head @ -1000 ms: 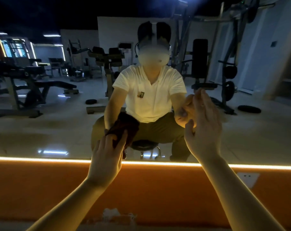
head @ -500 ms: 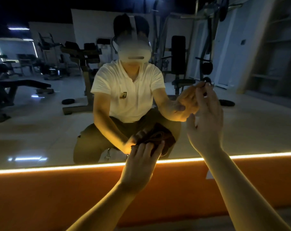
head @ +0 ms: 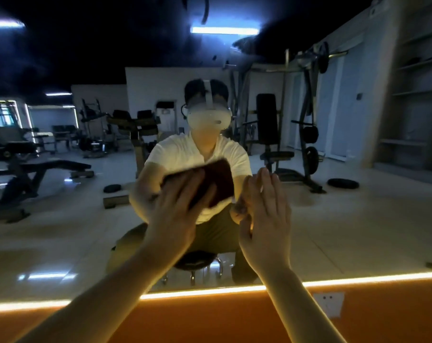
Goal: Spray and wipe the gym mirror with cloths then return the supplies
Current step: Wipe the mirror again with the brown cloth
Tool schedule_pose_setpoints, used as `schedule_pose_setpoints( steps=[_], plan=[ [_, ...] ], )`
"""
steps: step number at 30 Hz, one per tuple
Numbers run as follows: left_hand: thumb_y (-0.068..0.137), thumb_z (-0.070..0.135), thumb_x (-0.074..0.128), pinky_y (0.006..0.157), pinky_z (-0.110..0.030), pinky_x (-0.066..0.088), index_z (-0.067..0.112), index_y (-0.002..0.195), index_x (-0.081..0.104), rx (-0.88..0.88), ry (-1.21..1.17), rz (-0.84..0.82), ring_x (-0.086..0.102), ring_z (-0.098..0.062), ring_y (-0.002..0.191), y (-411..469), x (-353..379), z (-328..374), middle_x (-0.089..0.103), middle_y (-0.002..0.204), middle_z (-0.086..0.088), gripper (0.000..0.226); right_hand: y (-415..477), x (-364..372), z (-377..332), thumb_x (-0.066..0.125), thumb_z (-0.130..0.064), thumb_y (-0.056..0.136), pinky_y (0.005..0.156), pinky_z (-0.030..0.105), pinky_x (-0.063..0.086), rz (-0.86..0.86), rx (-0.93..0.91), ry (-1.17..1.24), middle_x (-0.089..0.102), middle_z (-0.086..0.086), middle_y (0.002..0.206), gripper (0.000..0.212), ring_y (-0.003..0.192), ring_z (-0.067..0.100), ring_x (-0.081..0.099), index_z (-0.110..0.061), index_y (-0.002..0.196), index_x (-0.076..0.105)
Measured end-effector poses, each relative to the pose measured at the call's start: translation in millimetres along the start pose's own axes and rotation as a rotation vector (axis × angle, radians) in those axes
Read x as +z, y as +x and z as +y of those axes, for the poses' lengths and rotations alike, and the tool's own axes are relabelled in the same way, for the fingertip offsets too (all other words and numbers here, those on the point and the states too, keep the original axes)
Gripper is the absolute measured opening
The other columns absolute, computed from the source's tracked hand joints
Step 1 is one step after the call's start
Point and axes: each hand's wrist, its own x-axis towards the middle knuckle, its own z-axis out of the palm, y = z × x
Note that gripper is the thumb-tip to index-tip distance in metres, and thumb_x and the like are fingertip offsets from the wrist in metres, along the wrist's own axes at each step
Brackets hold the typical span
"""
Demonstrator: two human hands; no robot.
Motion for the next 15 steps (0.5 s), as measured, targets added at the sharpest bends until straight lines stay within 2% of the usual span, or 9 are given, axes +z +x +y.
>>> schedule_pose_setpoints(
  steps=[3, 6, 10, 13, 15],
  plan=[
    [0.073, 0.023, 0.079, 0.122, -0.051, 0.026, 0.02, 0.15, 0.045, 0.271, 0.047, -0.16, 0.038, -0.033, 0.143, -42.8, 16.6, 15.1, 0.039, 0.157, -0.011, 0.084, 1.3, -2.6, 0.8, 0.058, -0.012, 0.092, 0.123, 0.06, 0.025, -0.037, -0.01, -0.014, 0.008, 0.007, 0.173, 0.082, 0.16, 0.029, 0.004, -0.015, 0.165, 0.02],
    [0.071, 0.025, 0.083, 0.122, -0.051, 0.02, 0.02, 0.149, 0.047, 0.341, 0.063, -0.221, 0.038, -0.032, 0.144, -44.4, 11.6, 1.3, 0.04, 0.156, -0.011, 0.085, 4.3, -6.5, -4.1, 0.051, -0.017, 0.094, 0.126, 0.054, 0.022, -0.032, 0.016, -0.019, 0.015, 0.007, 0.172, 0.073, 0.16, 0.027, 0.009, -0.015, 0.163, 0.027],
    [0.073, 0.012, 0.078, 0.123, -0.057, 0.022, 0.019, 0.147, 0.047, 0.305, 0.073, -0.141, 0.035, -0.037, 0.145, 12.2, -14.9, -31.5, 0.04, 0.156, -0.015, 0.081, 30.9, -20.1, -11.5, 0.048, -0.028, 0.097, 0.124, 0.044, 0.019, -0.012, 0.009, -0.076, 0.025, 0.009, 0.168, 0.063, 0.154, 0.029, 0.023, -0.016, 0.159, 0.037],
    [0.082, 0.006, 0.072, 0.126, -0.057, 0.014, 0.016, 0.148, 0.051, 0.175, 0.138, -0.018, 0.033, -0.041, 0.148, 92.5, -33.6, -64.8, 0.043, 0.157, -0.02, 0.069, 80.9, -31.2, -15.0, 0.049, -0.029, 0.102, 0.123, 0.048, 0.026, 0.051, -0.079, -0.11, 0.03, 0.014, 0.165, 0.056, 0.152, 0.033, 0.029, -0.012, 0.155, 0.043],
    [0.086, 0.005, 0.073, 0.126, -0.058, 0.017, 0.013, 0.146, 0.055, 0.043, 0.156, 0.057, 0.032, -0.042, 0.15, 135.6, -44.7, -79.8, 0.044, 0.158, -0.021, 0.063, 117.7, -40.7, -18.8, 0.047, -0.031, 0.102, 0.122, 0.052, 0.026, 0.075, -0.112, -0.155, 0.029, 0.016, 0.166, 0.058, 0.153, 0.035, 0.028, -0.011, 0.156, 0.04]
  ],
)
